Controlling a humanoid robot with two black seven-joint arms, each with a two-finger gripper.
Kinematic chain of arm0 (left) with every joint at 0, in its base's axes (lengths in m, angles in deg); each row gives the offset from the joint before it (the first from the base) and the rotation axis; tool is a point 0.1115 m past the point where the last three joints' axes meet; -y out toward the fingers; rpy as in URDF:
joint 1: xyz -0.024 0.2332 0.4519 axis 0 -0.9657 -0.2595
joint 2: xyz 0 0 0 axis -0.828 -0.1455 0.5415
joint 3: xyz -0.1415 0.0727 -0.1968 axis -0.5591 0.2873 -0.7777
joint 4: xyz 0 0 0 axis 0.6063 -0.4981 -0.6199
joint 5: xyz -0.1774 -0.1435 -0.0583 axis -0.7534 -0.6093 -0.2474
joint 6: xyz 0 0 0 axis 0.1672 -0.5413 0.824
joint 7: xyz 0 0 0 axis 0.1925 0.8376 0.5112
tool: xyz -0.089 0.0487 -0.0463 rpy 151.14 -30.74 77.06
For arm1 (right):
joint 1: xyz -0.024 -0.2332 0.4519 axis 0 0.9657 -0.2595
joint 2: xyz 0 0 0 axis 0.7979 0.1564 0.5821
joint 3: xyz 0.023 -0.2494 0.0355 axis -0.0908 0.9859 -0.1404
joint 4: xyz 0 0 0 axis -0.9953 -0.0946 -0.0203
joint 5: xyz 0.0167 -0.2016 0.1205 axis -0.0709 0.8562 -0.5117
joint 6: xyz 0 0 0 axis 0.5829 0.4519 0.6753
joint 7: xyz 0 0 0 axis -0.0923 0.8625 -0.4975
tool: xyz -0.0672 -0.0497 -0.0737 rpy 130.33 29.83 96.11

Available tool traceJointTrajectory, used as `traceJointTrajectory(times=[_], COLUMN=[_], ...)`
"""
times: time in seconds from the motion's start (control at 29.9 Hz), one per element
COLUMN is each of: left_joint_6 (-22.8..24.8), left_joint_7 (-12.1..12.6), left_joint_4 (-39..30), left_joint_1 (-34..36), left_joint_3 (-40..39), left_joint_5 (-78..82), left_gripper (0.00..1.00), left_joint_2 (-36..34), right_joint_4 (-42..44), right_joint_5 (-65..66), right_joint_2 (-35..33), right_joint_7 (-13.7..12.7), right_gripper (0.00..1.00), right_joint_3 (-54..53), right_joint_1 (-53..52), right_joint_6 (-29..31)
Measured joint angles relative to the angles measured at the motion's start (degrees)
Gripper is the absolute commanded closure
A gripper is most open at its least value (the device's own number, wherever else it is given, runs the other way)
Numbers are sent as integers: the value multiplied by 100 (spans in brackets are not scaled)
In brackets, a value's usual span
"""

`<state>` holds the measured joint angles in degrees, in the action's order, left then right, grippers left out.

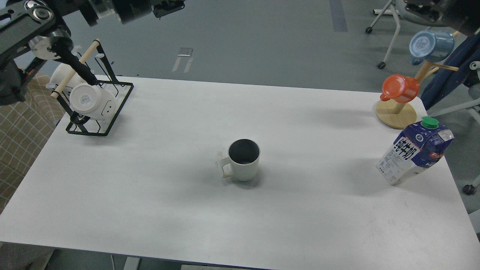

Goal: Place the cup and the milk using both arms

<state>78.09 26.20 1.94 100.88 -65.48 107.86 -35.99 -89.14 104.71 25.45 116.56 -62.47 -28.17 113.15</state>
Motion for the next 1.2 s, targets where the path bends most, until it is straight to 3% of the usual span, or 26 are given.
traceJointTrajectory(times=[0.13,0.27,0.37,0.57,0.87,1.2], left_joint_6=[-59,-66,-32,-21,121,135], left_joint_7=[57,85,85,85,86,83], left_joint_4=[-1,1,-3,-21,-71,-71], left_joint_1=[-403,-639,-697,-771,-926,-956], left_joint_3=[-245,-517,-569,-581,-588,-606], left_joint_5=[-503,-554,-554,-535,-521,-506], left_gripper=[4,3,3,3,3,3], left_joint_2=[28,32,34,42,57,137], right_joint_4=[-1110,-1635,-1699,-1475,-1262,-551], right_joint_5=[1012,1888,2621,3269,3284,3224], right_joint_2=[-1379,-2281,-2663,-2757,-2687,-1454], right_joint_7=[0,1,0,1,-1,-2], right_gripper=[0,0,0,0,0,0], right_joint_3=[49,225,825,2690,4055,4055], right_joint_1=[449,864,1221,1552,1595,1620], right_joint_6=[-630,-1420,-2640,-4952,-5267,-5268])
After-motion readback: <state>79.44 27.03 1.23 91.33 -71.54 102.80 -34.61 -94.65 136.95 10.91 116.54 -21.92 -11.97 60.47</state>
